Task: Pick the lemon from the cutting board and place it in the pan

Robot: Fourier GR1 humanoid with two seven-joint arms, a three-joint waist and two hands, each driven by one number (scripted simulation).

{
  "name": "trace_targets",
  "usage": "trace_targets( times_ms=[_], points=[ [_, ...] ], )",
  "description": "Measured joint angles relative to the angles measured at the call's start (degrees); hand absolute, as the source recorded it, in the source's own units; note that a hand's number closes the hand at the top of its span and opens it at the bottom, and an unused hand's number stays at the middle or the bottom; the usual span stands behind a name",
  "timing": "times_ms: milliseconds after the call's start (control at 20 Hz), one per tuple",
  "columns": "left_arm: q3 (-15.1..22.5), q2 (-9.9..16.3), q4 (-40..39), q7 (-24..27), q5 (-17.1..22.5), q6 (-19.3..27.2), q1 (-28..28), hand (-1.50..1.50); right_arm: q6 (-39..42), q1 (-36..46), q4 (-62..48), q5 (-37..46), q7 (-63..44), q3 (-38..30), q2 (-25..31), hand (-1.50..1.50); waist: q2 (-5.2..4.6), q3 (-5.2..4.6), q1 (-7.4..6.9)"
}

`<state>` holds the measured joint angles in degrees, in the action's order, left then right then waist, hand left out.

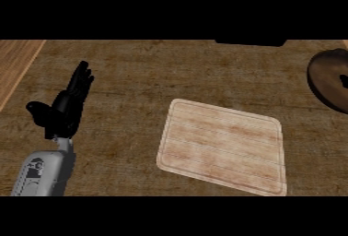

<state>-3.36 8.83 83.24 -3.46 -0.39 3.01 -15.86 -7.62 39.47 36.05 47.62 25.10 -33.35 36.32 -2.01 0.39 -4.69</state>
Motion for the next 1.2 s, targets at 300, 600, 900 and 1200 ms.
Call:
trace_targets(
  times_ms=[300,600,900,1200],
  points=[
    [0.8,-0.5,0.8,-0.7,-0.1,-0.1,-0.9,0.0,-2.8,2.4,-9.5,-0.6,3.7,-2.3,2.3,1.5,-0.57,0.21,-1.1],
    [1.2,-1.0,0.8,-0.6,0.0,-0.1,-1.3,0.0,5.1,3.8,-18.3,-1.3,3.6,-2.9,3.4,-1.5,-0.94,0.26,-1.72],
    [0.9,-0.8,0.5,-0.9,0.0,0.0,-2.2,0.0,10.4,5.0,-22.6,-2.5,6.4,-3.8,3.9,-1.5,-1.01,0.35,-1.57],
    [-0.2,0.1,0.4,-1.1,0.4,-0.2,-1.5,0.0,12.5,5.0,-24.1,-8.0,12.5,-9.3,5.1,-1.5,-0.53,0.36,-0.41]
  ],
)
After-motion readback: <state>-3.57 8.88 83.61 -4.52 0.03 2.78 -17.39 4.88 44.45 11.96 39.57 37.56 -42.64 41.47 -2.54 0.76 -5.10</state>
